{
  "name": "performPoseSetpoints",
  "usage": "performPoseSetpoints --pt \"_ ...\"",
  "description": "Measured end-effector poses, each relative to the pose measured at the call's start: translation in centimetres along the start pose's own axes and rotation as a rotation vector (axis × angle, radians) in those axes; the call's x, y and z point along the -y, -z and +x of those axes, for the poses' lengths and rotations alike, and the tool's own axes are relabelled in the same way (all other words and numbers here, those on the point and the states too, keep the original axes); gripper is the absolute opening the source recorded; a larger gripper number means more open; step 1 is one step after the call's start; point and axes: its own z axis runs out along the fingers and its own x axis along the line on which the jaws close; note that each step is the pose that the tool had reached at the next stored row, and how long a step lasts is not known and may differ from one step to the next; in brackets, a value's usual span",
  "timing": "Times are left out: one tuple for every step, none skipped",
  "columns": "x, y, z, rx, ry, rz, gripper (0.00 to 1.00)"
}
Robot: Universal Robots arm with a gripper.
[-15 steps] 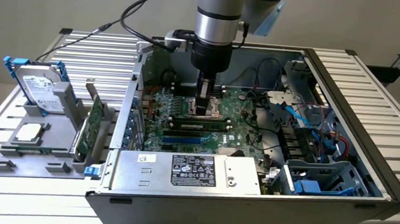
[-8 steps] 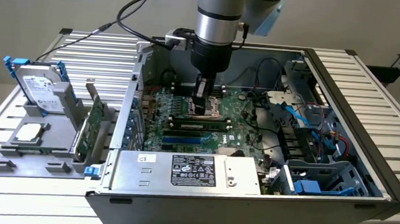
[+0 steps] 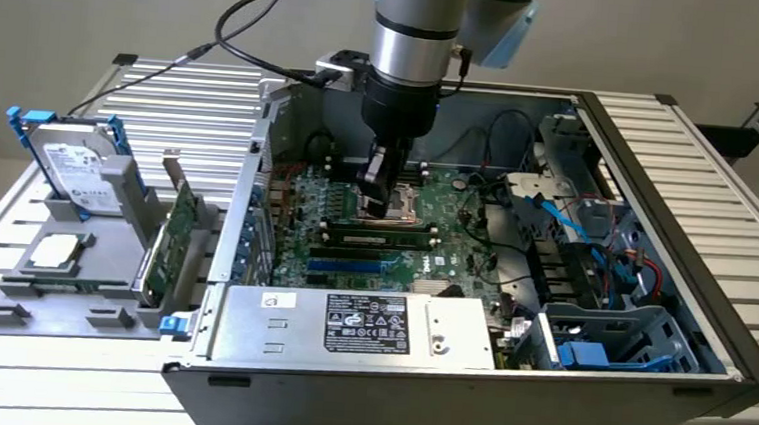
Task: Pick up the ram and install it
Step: 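Press down the ram until it locks into place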
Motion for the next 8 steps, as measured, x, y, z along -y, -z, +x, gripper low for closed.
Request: performPoseSetpoints --pt "0.00 0.00 0.00 0.0005 -0.017 -0.0022 0.11" --pt "0.00 0.00 0.00 0.0010 -0.032 -0.0040 0.11" --pt "0.00 0.00 0.00 0.0018 -0.047 -0.0054 0.11" --pt "0.00 0.00 0.00 0.0026 -0.061 -0.0064 0.11" --pt "0.00 -0.01 0.00 0.0035 -0.075 -0.0072 0.11" --pt "0.00 -0.01 -0.01 0.0044 -0.088 -0.0079 0.11" --pt "0.00 -0.01 -0.01 0.0053 -0.100 -0.0080 0.11" --pt "0.00 -0.02 -0.01 0.0066 -0.112 -0.0079 0.11"
